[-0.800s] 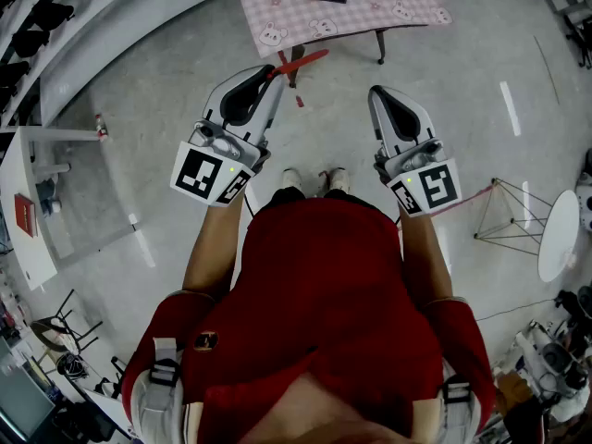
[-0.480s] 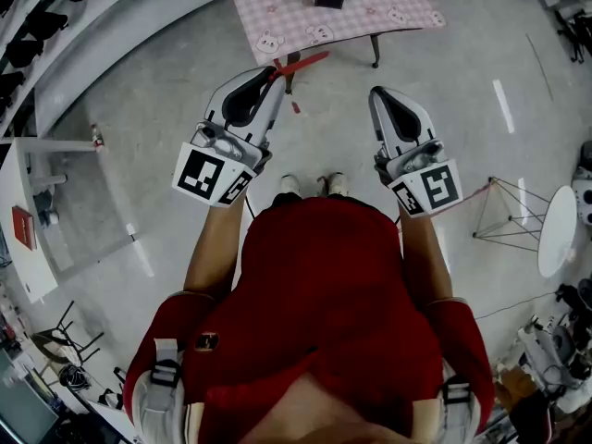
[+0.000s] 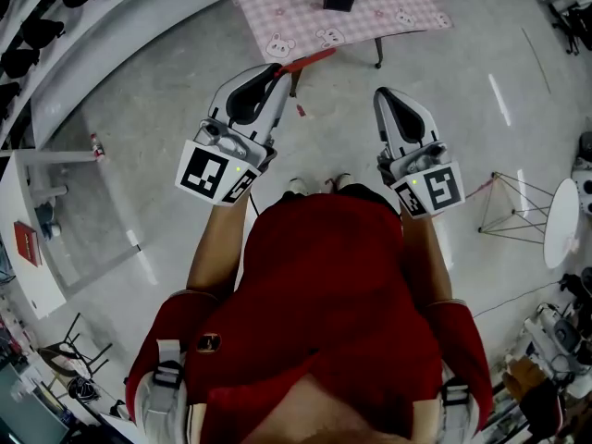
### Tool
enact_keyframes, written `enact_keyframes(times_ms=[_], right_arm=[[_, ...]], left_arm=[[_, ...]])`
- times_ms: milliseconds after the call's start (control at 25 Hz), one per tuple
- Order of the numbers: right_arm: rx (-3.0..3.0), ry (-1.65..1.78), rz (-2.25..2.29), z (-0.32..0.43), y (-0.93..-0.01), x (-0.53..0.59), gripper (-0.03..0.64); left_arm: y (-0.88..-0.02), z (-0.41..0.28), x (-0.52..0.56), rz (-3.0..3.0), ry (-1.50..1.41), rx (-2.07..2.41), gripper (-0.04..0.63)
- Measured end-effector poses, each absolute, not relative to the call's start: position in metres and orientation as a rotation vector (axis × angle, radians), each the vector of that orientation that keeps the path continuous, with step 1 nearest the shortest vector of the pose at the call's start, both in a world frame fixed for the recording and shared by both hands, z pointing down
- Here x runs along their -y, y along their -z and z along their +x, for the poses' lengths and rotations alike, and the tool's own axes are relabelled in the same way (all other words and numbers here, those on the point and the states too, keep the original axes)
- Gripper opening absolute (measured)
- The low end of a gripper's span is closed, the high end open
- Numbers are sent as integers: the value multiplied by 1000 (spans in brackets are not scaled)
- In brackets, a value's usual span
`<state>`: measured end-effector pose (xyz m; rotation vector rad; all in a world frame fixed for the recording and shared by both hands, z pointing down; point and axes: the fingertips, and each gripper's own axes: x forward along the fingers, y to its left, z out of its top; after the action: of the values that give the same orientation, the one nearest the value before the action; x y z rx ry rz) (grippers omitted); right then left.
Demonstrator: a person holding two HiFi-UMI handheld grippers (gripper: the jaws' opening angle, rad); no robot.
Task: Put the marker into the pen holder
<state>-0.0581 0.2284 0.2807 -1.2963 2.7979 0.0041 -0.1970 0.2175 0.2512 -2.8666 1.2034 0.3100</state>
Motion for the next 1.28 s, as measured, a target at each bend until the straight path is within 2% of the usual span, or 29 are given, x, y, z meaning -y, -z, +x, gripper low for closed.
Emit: enact_keyframes(times_ms=[320,600,1280], right_arm=[[-2798,1,-1348,-76,-283,-218,-3],[-2807,-10,-1325,-67,-286,-182,-2],[-2881,0,-1151,8,-305,-9,-3]], left_arm=[[-256,-221,-203,-2885,-336,-1190,46],[-259,-213,-172,-2877,-312,-1211,46],[-277,-135,-16,-2832,-131,-1368,46]])
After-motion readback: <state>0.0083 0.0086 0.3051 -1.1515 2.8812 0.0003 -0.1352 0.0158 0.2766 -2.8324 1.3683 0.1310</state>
